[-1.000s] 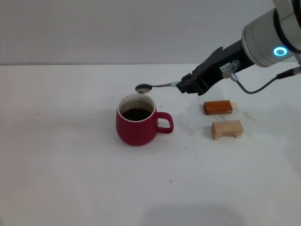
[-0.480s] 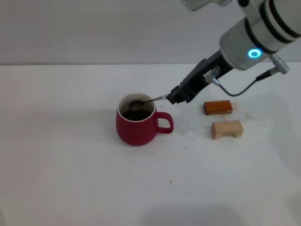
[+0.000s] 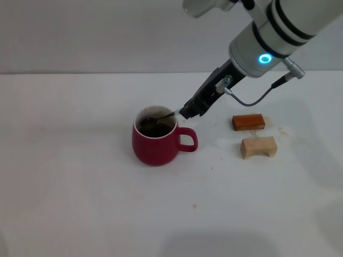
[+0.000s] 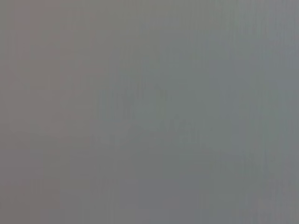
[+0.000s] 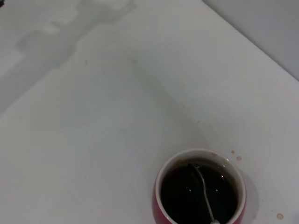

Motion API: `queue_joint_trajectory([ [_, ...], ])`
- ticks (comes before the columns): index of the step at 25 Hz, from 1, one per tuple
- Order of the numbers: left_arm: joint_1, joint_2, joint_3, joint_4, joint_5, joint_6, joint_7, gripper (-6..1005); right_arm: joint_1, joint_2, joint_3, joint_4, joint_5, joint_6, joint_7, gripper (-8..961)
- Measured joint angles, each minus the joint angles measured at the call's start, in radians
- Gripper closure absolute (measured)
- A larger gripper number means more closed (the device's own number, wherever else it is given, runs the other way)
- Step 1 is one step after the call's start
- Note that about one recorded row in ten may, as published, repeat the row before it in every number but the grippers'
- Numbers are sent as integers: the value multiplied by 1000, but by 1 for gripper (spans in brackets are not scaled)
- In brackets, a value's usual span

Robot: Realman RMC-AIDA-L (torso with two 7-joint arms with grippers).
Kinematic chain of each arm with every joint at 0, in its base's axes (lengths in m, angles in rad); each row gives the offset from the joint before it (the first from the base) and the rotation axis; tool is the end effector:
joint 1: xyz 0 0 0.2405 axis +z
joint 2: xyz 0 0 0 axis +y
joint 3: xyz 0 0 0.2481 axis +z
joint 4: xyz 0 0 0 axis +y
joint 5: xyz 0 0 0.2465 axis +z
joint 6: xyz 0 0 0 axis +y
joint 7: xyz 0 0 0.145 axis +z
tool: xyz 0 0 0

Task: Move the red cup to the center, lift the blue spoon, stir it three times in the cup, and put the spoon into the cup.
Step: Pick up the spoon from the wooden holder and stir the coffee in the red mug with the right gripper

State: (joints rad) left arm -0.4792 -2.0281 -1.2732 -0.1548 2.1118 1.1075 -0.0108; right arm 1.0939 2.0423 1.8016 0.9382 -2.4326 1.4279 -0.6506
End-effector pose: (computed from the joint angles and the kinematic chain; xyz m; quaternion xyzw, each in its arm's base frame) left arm -0.3975 0.3661 0.0651 -0.4870 -0.2910 -0.2722 0.7772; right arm 0.0406 0.4455 -0.0341 -0.9606 0.2166 -0.1230 0.1231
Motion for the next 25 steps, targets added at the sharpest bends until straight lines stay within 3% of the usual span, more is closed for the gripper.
queue_joint_trajectory([
  [10, -2, -1, 0, 0, 1, 6, -7, 136, 44, 17, -21, -102, -1, -37, -23, 815],
  [20, -4, -6, 0, 0, 5, 9, -9, 136, 54, 11, -22, -151, -47, -89, -23, 815],
  [25, -7, -7, 0, 0, 5, 9, -9, 137, 69, 17, -29, -155, -48, -42, -24, 816],
])
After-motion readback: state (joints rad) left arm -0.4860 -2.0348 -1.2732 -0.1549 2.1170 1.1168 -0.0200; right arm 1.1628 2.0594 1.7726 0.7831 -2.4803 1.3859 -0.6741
